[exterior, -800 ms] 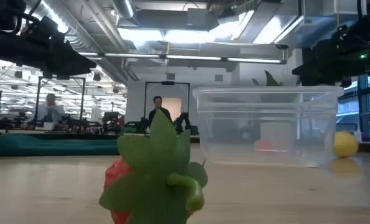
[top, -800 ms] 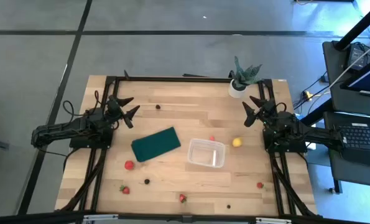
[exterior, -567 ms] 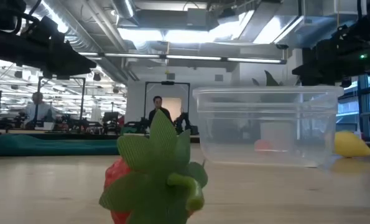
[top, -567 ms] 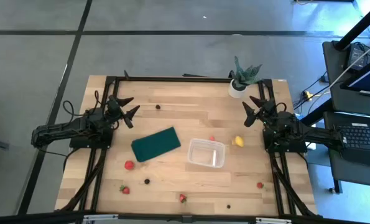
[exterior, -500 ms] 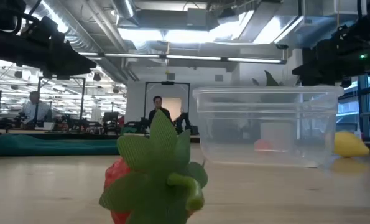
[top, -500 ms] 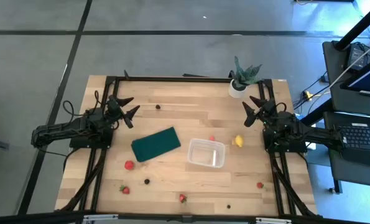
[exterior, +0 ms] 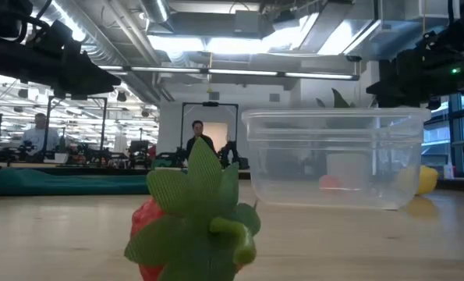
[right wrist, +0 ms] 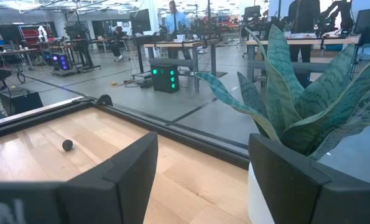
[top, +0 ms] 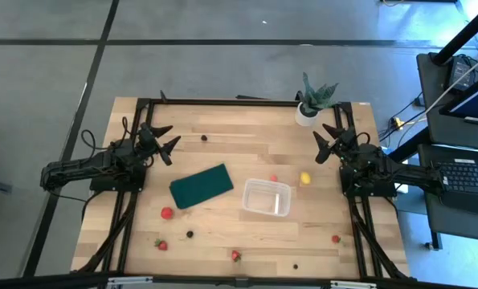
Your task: Pick and placing Produce into tupperware
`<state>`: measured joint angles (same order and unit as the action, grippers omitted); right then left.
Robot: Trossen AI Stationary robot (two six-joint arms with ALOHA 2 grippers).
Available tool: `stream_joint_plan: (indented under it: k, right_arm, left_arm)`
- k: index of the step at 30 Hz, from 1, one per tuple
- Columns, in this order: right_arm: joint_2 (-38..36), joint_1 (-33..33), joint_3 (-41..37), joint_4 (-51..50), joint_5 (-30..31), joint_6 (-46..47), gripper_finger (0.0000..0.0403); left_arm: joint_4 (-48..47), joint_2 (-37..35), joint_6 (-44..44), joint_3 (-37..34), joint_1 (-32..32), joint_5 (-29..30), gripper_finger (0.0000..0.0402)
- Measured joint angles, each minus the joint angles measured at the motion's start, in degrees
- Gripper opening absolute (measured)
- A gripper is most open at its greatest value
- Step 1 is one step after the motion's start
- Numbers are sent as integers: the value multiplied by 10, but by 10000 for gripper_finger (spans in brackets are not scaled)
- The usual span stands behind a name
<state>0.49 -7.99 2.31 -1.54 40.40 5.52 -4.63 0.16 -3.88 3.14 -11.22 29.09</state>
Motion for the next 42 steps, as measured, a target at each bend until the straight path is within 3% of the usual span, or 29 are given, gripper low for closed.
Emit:
stream_joint_plan:
  k: [37,42]
  right_arm:
    - [0,0,0,36,0,-32,252]
    - [0,0,0,39,0,24,252]
  left_arm:
    - [0,0,0,0,0,0,250]
    - [0,0,0,0,0,0,250]
